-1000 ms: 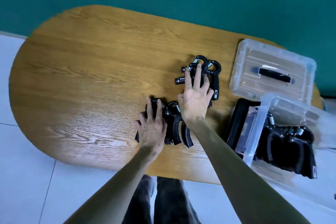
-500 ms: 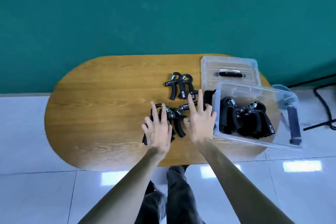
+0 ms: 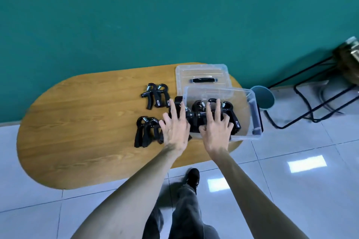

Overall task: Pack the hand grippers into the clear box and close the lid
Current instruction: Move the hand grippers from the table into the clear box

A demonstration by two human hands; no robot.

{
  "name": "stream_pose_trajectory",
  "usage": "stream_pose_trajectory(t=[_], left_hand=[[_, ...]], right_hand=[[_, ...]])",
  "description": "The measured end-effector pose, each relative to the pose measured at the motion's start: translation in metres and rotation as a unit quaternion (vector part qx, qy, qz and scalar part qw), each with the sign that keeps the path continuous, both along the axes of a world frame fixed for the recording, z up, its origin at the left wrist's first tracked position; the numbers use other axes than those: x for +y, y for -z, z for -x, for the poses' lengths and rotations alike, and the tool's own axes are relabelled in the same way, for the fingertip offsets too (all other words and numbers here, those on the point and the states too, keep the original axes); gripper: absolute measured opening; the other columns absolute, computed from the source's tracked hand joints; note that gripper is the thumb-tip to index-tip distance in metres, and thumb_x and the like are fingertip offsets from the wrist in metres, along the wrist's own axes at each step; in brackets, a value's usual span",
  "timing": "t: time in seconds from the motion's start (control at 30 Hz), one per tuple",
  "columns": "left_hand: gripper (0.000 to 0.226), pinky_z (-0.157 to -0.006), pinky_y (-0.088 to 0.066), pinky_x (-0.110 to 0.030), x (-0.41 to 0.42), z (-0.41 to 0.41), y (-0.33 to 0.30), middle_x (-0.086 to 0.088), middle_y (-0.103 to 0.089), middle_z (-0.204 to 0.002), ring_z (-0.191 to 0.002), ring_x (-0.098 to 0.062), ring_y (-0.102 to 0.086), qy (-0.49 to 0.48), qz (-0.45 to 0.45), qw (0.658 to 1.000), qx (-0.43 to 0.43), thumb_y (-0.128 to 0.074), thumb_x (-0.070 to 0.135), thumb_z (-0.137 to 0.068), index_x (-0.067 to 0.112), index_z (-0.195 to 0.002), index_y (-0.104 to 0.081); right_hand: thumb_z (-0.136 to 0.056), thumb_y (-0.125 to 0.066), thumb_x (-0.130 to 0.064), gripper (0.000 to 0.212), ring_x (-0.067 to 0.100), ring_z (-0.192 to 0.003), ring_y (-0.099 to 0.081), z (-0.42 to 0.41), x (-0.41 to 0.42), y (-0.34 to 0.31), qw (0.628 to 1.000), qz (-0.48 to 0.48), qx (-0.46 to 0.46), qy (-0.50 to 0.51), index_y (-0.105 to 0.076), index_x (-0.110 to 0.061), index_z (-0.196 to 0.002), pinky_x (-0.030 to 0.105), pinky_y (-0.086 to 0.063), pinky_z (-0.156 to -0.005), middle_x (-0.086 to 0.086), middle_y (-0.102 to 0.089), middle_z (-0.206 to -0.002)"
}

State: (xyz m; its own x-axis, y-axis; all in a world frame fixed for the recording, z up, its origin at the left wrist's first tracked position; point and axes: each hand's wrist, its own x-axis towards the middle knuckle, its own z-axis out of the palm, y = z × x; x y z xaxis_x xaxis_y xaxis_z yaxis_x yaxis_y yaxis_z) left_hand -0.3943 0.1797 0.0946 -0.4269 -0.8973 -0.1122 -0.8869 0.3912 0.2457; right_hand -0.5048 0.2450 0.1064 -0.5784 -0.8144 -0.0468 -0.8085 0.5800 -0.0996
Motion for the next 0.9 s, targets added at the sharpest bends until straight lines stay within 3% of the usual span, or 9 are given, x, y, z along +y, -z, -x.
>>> stream_pose_trajectory(t=[0.33,0.6,0.9], left_hand=[[0.066,-0.086,-0.036,-0.044,0.015,0.103,0.024,-0.018,-0.001,-0.169,-0.108,-0.033,-0.044,0.032,-0.001,0.998,-0.046,-0.043,0.029,-0.104,0.022,-0.162,-0.011],[0.065,-0.085,-0.037,-0.044,-0.003,0.144,0.064,-0.02,-0.006,-0.168,-0.105,-0.034,-0.045,-0.013,-0.018,0.996,-0.09,-0.046,0.026,-0.102,0.021,-0.16,-0.017],[0.068,-0.085,-0.037,-0.043,-0.023,0.166,0.097,-0.021,-0.006,-0.169,-0.104,-0.033,-0.046,-0.028,-0.04,0.992,-0.121,-0.048,0.024,-0.101,0.019,-0.161,-0.017]], right_hand=[[-0.068,-0.069,-0.016,0.088,0.042,-0.103,-0.052,0.101,0.023,0.038,0.997,0.006,-0.063,0.045,-0.04,-0.022,-0.151,0.048,-0.041,-0.08,0.011,-0.024,-0.164],[-0.084,-0.057,-0.021,0.081,0.038,-0.114,-0.042,0.156,-0.003,0.069,0.991,-0.064,-0.119,0.012,-0.021,-0.025,-0.157,0.047,-0.034,-0.088,0.007,-0.003,-0.168],[-0.091,-0.06,-0.024,0.079,0.041,-0.12,-0.04,0.174,-0.024,0.113,0.985,-0.072,-0.152,-0.04,-0.018,-0.023,-0.158,0.05,-0.036,-0.091,0.007,-0.003,-0.168]])
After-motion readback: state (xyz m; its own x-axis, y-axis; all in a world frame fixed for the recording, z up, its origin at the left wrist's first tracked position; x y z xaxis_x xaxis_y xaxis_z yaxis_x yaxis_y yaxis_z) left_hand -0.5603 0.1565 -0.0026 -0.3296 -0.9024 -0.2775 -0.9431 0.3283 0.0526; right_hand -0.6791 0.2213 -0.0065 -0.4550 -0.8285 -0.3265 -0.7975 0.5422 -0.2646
